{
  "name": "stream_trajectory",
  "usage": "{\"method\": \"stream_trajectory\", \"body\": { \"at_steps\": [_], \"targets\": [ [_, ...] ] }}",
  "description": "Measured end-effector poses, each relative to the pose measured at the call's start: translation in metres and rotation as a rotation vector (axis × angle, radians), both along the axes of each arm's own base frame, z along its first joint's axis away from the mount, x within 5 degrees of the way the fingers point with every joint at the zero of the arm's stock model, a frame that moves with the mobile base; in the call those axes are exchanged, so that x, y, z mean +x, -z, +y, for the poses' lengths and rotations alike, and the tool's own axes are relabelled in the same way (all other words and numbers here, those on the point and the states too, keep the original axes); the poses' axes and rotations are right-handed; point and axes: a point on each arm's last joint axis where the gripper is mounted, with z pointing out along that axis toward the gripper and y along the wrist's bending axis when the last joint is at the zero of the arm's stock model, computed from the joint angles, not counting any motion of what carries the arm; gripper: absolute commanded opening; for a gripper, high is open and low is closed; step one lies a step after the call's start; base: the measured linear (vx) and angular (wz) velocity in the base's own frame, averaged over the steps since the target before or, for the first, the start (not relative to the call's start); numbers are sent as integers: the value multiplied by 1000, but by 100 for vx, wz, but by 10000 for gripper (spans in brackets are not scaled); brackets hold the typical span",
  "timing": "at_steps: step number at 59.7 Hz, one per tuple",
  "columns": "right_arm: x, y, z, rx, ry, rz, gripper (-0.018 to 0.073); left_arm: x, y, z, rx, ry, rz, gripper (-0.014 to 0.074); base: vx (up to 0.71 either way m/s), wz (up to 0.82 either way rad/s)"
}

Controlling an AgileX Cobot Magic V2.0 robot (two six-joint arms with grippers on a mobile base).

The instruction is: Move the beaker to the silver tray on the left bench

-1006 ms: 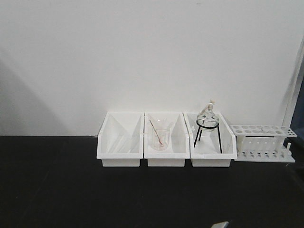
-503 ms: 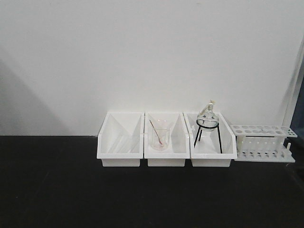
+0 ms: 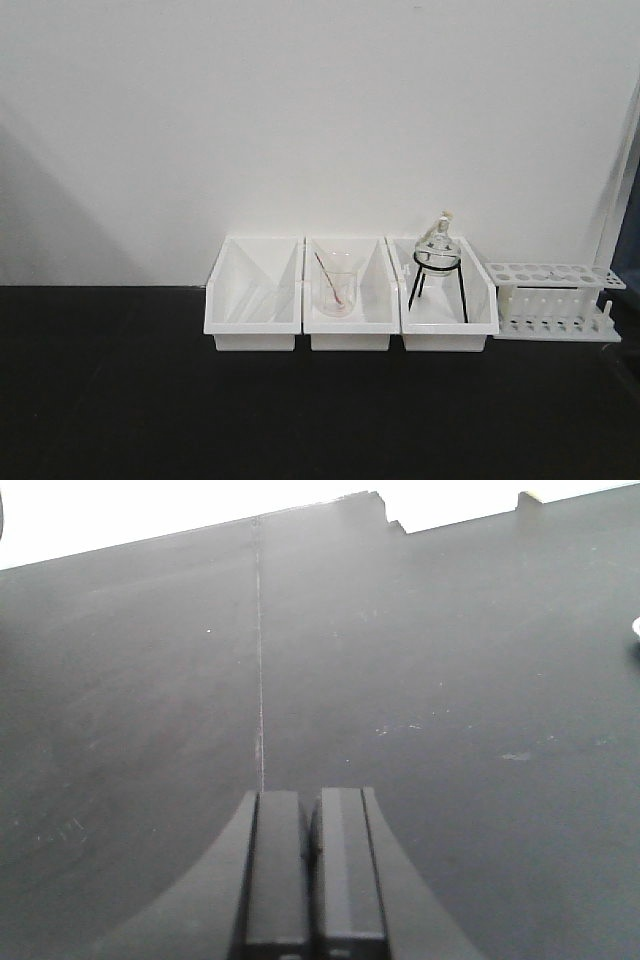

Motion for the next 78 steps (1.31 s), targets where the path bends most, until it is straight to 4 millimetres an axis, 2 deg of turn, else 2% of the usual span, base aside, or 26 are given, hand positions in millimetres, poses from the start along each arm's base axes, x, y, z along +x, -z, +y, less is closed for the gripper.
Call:
{"method": "stream_trajectory", "body": {
  "at_steps": [16, 24, 40, 53, 61, 65, 70, 78],
  "targets": [
    [0, 0, 0, 0, 0, 0, 467, 0, 0, 0, 0, 0, 0, 1, 0, 0],
    [0, 0, 0, 0, 0, 0, 564, 0, 0, 0, 0, 0, 0, 1, 0, 0],
    [1, -7, 0, 16, 4, -13, 588, 0, 0, 0, 0, 0, 0, 1, 0, 0],
    [2, -42, 1, 76, 8, -110, 582, 0, 0, 0, 0, 0, 0, 1, 0, 0],
    [1, -72, -4, 119, 52, -162, 532, 0, 0, 0, 0, 0, 0, 1, 0, 0],
    [-2, -93, -10, 145, 98, -176, 466, 0, 0, 0, 0, 0, 0, 1, 0, 0],
    [-8, -113, -17, 150, 148, -164, 334, 0, 0, 0, 0, 0, 0, 1, 0, 0],
    [-29, -154, -33, 163, 190, -169, 51, 0, 0, 0, 0, 0, 0, 1, 0, 0]
  ]
}}
